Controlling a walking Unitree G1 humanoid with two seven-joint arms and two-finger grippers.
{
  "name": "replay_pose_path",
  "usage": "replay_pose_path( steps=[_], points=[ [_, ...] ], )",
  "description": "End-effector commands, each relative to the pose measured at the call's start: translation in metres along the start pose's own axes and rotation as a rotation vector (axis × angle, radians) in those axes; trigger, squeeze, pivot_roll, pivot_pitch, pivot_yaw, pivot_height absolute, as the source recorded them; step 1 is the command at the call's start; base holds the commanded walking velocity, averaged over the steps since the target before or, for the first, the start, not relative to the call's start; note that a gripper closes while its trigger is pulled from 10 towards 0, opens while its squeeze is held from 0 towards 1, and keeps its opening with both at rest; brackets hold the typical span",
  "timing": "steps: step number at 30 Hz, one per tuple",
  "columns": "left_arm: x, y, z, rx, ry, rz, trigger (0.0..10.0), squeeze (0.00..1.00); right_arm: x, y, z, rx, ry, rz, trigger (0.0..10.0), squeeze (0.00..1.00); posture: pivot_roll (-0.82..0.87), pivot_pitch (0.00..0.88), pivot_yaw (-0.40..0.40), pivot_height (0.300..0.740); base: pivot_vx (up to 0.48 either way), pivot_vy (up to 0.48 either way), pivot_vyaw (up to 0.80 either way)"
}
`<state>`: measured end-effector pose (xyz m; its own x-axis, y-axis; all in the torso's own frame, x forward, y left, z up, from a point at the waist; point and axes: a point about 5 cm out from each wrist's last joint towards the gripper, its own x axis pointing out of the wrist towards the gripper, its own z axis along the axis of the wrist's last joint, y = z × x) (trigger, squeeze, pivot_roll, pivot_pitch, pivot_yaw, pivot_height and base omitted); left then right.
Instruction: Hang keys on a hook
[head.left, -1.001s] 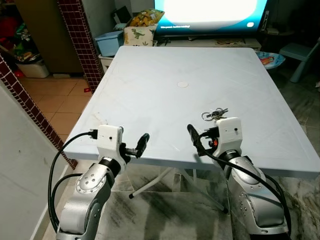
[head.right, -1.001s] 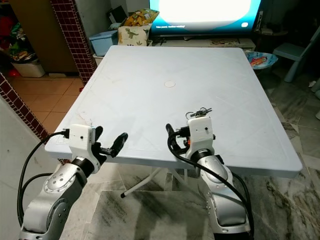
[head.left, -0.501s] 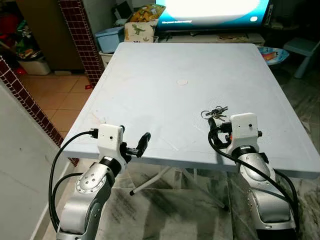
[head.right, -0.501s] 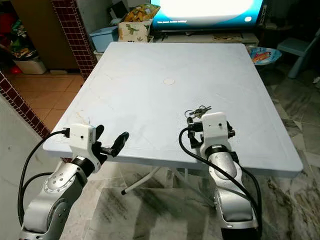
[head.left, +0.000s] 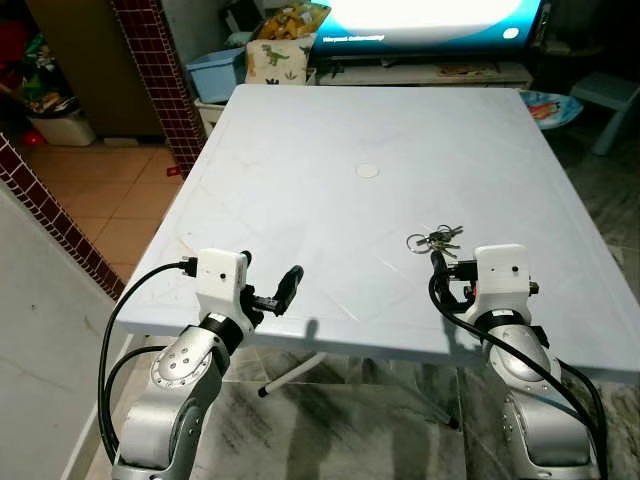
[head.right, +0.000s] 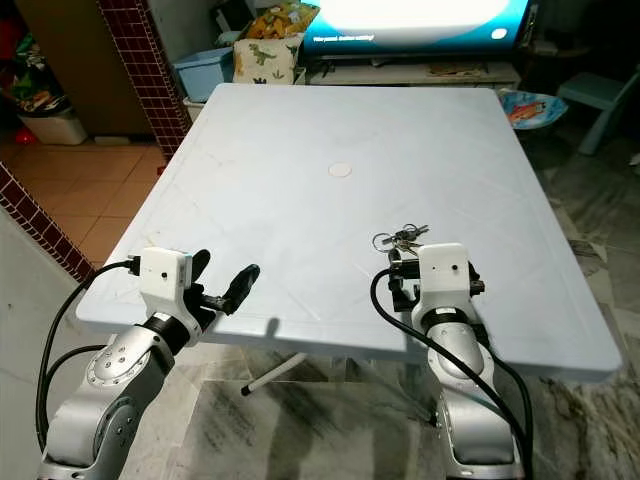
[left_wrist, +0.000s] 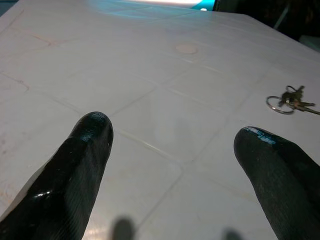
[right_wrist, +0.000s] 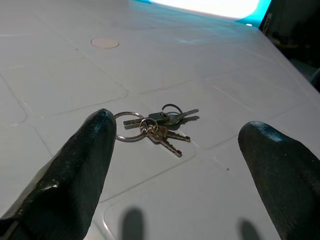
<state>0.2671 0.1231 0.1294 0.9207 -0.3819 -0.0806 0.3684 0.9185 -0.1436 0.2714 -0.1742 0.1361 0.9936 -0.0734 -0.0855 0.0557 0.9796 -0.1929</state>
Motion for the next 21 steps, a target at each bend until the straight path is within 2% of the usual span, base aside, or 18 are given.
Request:
replay_pose_path(
  steps=[1,14,21],
  points=[
    [0.0003,-0.0007,0.0003,0.001,-0.001,-0.014,10.0,0.00,-0.0047,0.0008,0.0015,0.002,-0.007,-0.011,10.0,0.00,-0.04,0.052,0.067,0.740,0.390,0.000,0.00],
    [0.0001,-0.0012,-0.0010,0.001,0.001,-0.012,10.0,0.00,-0.0125,0.0015,-0.0058,-0.007,0.021,-0.011,10.0,0.00,-0.03,0.047,0.063,0.740,0.360,0.000,0.00],
    [-0.0028,0.0015,-0.0033,-0.001,0.015,-0.007,10.0,0.00,-0.0090,0.0064,-0.0045,0.010,0.020,0.030,10.0,0.00,-0.03,0.040,0.063,0.740,0.000,0.000,0.00]
  ],
)
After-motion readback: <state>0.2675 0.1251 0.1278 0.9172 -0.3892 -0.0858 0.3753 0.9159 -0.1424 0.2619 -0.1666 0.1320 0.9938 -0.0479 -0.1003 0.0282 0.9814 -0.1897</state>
